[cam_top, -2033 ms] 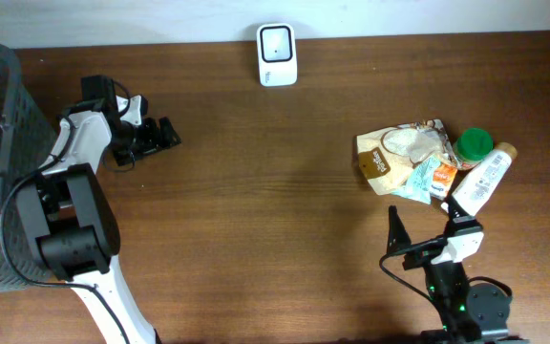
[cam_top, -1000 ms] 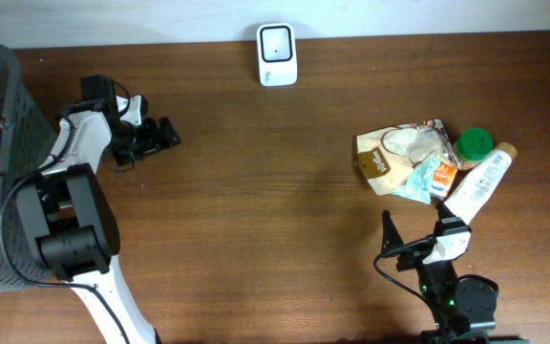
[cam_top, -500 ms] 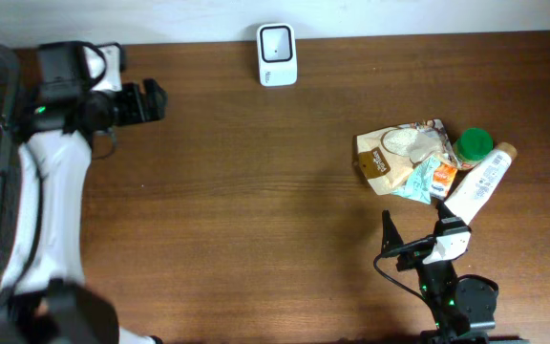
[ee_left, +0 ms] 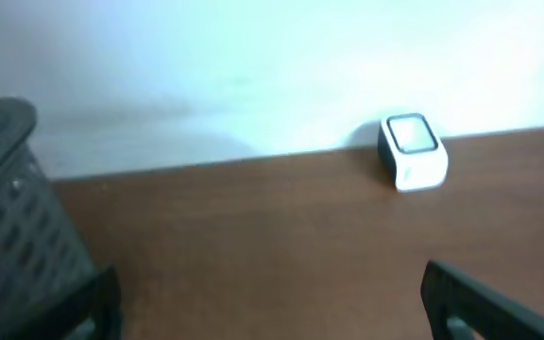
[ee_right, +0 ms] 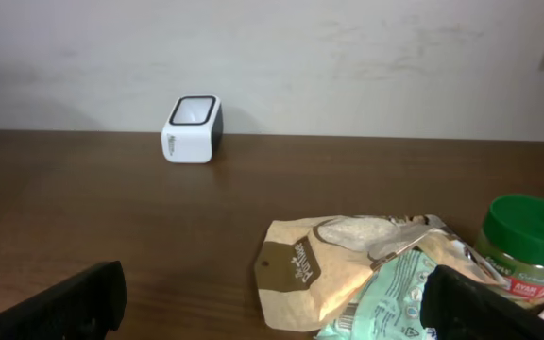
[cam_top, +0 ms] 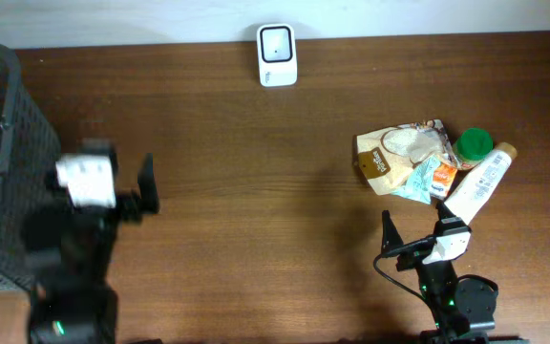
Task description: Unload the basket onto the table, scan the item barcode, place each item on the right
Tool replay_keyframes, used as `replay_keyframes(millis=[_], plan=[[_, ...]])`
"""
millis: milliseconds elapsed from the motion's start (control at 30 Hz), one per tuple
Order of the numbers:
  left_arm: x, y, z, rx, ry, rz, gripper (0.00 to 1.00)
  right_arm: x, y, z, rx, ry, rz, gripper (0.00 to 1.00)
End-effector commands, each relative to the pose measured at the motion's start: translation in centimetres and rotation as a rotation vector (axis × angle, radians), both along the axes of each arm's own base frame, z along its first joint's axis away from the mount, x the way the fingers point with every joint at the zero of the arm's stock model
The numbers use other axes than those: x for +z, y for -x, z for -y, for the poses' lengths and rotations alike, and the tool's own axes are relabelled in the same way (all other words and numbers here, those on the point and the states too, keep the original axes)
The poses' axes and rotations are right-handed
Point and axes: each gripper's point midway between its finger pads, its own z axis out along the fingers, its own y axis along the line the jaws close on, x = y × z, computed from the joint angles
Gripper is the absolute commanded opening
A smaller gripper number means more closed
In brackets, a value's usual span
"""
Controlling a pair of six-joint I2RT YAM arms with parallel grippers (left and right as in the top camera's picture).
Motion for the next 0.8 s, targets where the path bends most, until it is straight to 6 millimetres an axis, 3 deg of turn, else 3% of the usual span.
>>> replay_keyframes(millis=[0,67,133,400,567,767], plan=[[-2.7,2.6,1.5,-0.076,-0.229,0.126,0.99,-0.2,0.0,-0.1,0.001,-0.003,0.001,0.98],[-4.1,3.8,3.1,-0.155,-0.349,0.213,0.99,-0.2,0.0,-0.1,0.001,-0.003,0.001,0.98],[-5.5,4.3,3.6,-0.169,-0.381,0.25,0.99,-0.2,0.0,-0.1,0.001,-0.003,0.001,0.98],[-11.8,5.0,2.6,-0.112,-0.389,0.254,0.99,-0.2,0.0,-0.1,0.001,-0.003,0.0,0.98],[-14.4,5.4,1.7,-0.072,-0.388,0.161,0.99,-0.2,0.0,-0.1,0.001,-0.003,0.0,0.98],[-14.4,5.4,1.7,-0.071,-0.387,0.159,0.99,-0.2,0.0,-0.1,0.001,-0.003,0.0,0.98]])
